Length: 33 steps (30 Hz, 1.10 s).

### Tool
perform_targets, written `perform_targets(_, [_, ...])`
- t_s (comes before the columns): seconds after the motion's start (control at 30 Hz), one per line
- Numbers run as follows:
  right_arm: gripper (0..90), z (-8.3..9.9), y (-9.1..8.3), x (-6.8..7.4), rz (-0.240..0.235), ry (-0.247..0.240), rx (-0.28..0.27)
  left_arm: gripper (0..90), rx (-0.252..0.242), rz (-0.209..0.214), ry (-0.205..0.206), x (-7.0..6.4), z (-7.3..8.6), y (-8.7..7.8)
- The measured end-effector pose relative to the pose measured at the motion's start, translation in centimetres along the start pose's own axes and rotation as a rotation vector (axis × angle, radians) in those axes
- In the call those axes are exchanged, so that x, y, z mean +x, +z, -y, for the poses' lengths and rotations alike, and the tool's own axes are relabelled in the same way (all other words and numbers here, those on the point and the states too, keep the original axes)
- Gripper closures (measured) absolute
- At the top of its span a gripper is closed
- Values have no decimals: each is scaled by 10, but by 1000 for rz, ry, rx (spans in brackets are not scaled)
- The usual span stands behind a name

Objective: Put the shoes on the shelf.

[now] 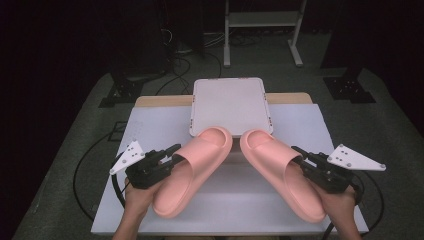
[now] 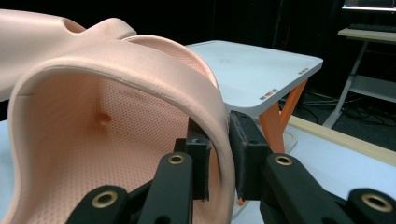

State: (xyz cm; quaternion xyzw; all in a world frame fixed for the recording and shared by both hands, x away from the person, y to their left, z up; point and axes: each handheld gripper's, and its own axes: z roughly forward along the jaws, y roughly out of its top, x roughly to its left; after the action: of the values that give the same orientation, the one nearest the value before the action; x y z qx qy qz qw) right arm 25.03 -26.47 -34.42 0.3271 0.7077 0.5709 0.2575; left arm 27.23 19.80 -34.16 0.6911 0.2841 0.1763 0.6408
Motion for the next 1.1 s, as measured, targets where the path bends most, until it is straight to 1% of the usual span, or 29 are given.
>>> perform_targets(0.03, [780, -1, 0, 0, 0, -1, 0, 684, -5, 5, 5, 1, -1, 0])
perform_targets(0.07, [780, -4, 1, -1, 2, 1, -6, 683, -26, 12, -1, 2, -3, 1])
perform_targets(0.13, [780, -7, 3, -1, 6, 2, -12, 689, -34, 15, -7, 3, -4, 2])
perform_targets(0.2, [780, -8, 5, -3, 7, 7, -15, 690, -36, 5, -5, 5, -6, 3])
perform_targets(0.33, [780, -11, 10, -5, 10, 20, -19, 690, -32, -3, 1, 9, -9, 5])
perform_targets(0.4, [780, -12, 12, -6, 11, 18, -22, 690, -34, -8, -5, 11, -10, 7])
perform_targets(0.5, [780, -16, 17, -7, 11, 21, -27, 690, -33, -13, -8, 15, -12, 10])
perform_targets(0.53, [780, -18, 19, -8, 8, 23, -27, 690, -30, -21, -10, 19, -13, 13])
perform_targets(0.57, [780, -20, 22, -8, 8, 17, -29, 690, -28, -23, -7, 21, -13, 15])
perform_targets(0.7, [779, -23, 27, -10, 8, 15, -29, 690, -24, -32, -9, 25, -14, 18])
perform_targets(0.73, [780, -25, 30, -11, 8, 24, -29, 690, -21, -36, -11, 28, -15, 20])
perform_targets(0.93, [780, -28, 40, -16, 11, 32, -22, 690, -19, -42, -13, 32, -18, 26])
perform_targets(1.0, [780, -30, 43, -17, 17, 28, -23, 690, -16, -43, -14, 35, -20, 29])
perform_targets(1.07, [780, -32, 46, -19, 19, 28, -24, 690, -14, -46, -6, 37, -22, 32])
perform_targets(1.1, [780, -33, 47, -20, 20, 32, -25, 690, -13, -45, -9, 37, -24, 34])
